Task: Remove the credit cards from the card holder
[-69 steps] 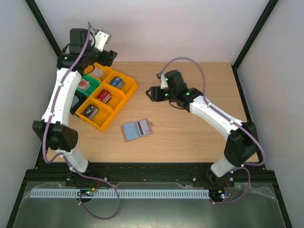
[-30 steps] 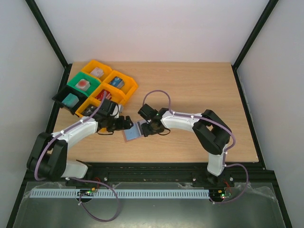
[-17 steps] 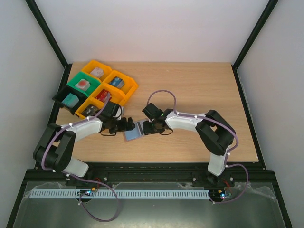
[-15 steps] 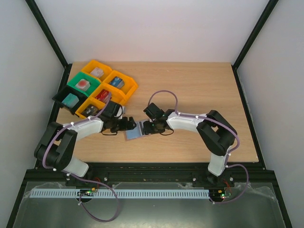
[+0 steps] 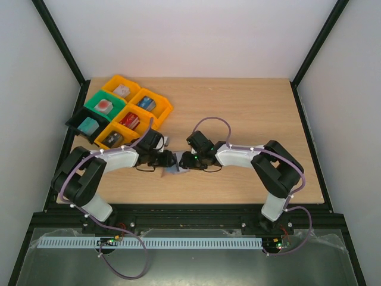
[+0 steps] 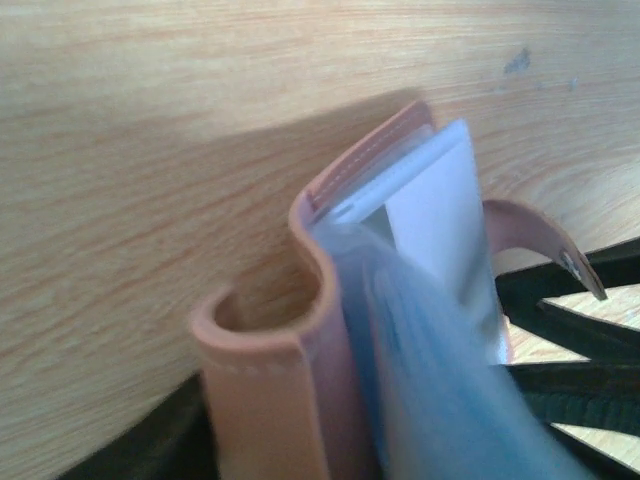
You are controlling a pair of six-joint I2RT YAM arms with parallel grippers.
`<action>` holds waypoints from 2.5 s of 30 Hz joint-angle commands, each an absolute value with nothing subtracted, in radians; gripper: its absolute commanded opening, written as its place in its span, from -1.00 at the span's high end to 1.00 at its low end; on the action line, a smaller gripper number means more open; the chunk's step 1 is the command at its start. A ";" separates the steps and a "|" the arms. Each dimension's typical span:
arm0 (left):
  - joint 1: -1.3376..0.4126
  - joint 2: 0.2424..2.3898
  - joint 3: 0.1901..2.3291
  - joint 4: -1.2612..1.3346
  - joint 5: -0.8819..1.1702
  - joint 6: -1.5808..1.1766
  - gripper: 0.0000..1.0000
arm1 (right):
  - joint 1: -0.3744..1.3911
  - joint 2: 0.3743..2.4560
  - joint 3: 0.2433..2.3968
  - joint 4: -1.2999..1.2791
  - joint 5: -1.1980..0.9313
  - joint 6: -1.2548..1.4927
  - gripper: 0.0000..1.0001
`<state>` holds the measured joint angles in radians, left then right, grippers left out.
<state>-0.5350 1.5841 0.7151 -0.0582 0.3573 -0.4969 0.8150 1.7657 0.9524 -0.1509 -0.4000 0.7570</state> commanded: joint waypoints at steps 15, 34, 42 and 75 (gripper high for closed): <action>-0.529 1.461 1.051 -0.379 0.526 -0.252 0.96 | 0.666 1.217 0.904 -0.153 -0.480 0.506 -0.17; -0.426 1.107 1.291 -0.406 1.006 0.048 0.96 | 0.652 1.093 1.213 -0.299 -0.786 0.220 -0.65; -0.412 1.044 1.216 -0.271 1.071 -0.044 0.96 | 0.652 1.112 1.210 -0.273 -0.841 0.222 -0.65; -0.270 0.975 1.078 -0.109 1.060 -0.195 0.23 | 0.647 1.165 1.266 -0.155 -1.173 0.206 0.97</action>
